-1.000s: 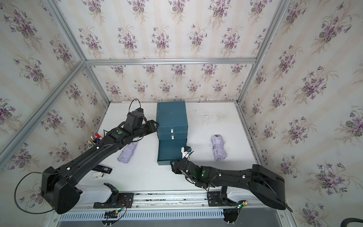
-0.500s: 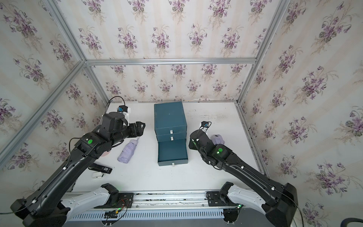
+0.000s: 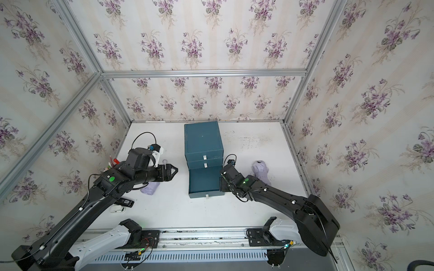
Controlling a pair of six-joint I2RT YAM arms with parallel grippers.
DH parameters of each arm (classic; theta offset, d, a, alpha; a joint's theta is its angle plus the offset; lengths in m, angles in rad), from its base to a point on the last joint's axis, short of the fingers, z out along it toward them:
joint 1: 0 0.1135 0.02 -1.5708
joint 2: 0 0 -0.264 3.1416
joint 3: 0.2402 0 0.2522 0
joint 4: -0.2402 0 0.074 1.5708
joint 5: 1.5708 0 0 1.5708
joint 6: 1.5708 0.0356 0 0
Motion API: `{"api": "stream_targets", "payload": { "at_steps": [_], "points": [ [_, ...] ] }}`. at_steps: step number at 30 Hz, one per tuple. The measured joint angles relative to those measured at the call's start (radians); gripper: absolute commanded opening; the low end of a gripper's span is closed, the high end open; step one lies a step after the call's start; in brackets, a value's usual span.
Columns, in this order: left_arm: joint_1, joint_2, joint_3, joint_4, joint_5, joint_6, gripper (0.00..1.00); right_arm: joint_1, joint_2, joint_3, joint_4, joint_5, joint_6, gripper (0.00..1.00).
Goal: Place the umbrella in the drawer by color
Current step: Open the drawer in the storage box.
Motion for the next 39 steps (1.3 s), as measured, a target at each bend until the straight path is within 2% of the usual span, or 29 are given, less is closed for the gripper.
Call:
{"api": "stream_targets", "payload": {
  "at_steps": [8,14,22,28,33,39],
  "points": [
    [0.0,-0.13,-0.073,-0.046,-0.045,-0.058,0.86,-0.027,0.002,-0.069,0.053,-0.035,-0.002,0.7],
    [0.001,-0.128,-0.099,-0.055,-0.069,-0.078,0.87,-0.032,-0.018,-0.084,0.058,-0.057,0.0,0.65],
    [0.005,-0.069,-0.128,-0.048,-0.052,-0.105,0.86,-0.034,-0.029,-0.109,0.085,-0.079,-0.009,0.64],
    [0.005,-0.12,-0.137,-0.073,-0.051,-0.158,0.87,-0.034,-0.061,-0.13,0.097,-0.079,-0.012,0.64],
    [0.005,-0.121,-0.07,-0.158,-0.086,-0.167,0.87,-0.034,-0.06,-0.106,0.091,-0.068,-0.011,0.63],
    [0.011,-0.188,-0.123,-0.217,-0.158,-0.166,0.88,-0.034,-0.043,-0.099,0.086,-0.068,-0.01,0.63]
  ]
}}
